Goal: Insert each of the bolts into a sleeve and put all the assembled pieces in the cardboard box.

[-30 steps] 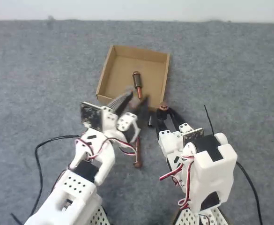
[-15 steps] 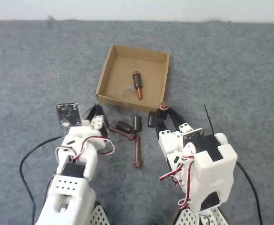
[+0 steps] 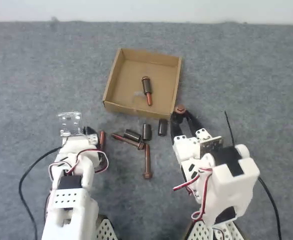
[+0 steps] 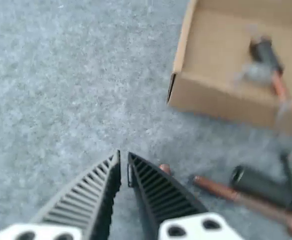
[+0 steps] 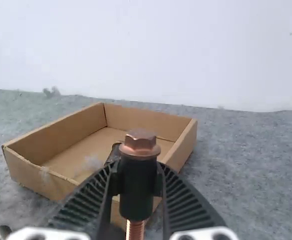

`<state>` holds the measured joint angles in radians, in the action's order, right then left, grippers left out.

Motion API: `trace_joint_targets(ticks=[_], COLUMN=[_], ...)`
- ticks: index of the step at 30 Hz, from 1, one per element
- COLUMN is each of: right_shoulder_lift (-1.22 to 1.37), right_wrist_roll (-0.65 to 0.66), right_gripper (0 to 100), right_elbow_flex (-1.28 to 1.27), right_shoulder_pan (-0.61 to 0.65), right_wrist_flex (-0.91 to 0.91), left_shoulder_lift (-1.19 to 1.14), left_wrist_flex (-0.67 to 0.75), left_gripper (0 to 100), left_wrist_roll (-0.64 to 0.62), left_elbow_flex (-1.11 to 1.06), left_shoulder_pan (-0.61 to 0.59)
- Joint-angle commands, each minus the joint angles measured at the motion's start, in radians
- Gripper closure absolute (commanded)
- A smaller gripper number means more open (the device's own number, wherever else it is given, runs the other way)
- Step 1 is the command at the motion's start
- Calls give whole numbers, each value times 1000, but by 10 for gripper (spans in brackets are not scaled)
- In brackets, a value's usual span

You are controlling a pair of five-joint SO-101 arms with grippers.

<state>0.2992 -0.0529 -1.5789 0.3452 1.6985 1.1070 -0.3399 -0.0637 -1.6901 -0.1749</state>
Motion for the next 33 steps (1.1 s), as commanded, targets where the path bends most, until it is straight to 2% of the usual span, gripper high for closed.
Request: trace_joint_targets(ticks=[1,6,9,13,22,25,30,33], right_shoulder_lift=[-111,-260,-369,-544,-905,-947,-937,-897], right_wrist_roll=[11,12,12,12,12,12,21,117], right_gripper=[992,992,992,992,991,991,991,991], right_elbow_flex=[-2,-83,-91,-75,103,166,288,422], right_shoulder_pan=[-16,-8,-16,-12,-16,-15,-16,-12], right_wrist_flex=[-58,-139,-257,-495,-1250,-1388,-1501,-1661], left_shoulder_lift=[25,25,25,25,25,25,25,25], left_wrist_flex=[-6,-8,-8,-8,-8,-8,-8,-8], left_gripper=[977,977,977,977,977,977,977,977], left_wrist_roll=[61,66,81,147,158,158,158,160], left_elbow_flex=[25,25,27,27,27,27,27,27], left_shoulder_pan=[-6,-8,-8,-8,-8,-8,-8,-8])
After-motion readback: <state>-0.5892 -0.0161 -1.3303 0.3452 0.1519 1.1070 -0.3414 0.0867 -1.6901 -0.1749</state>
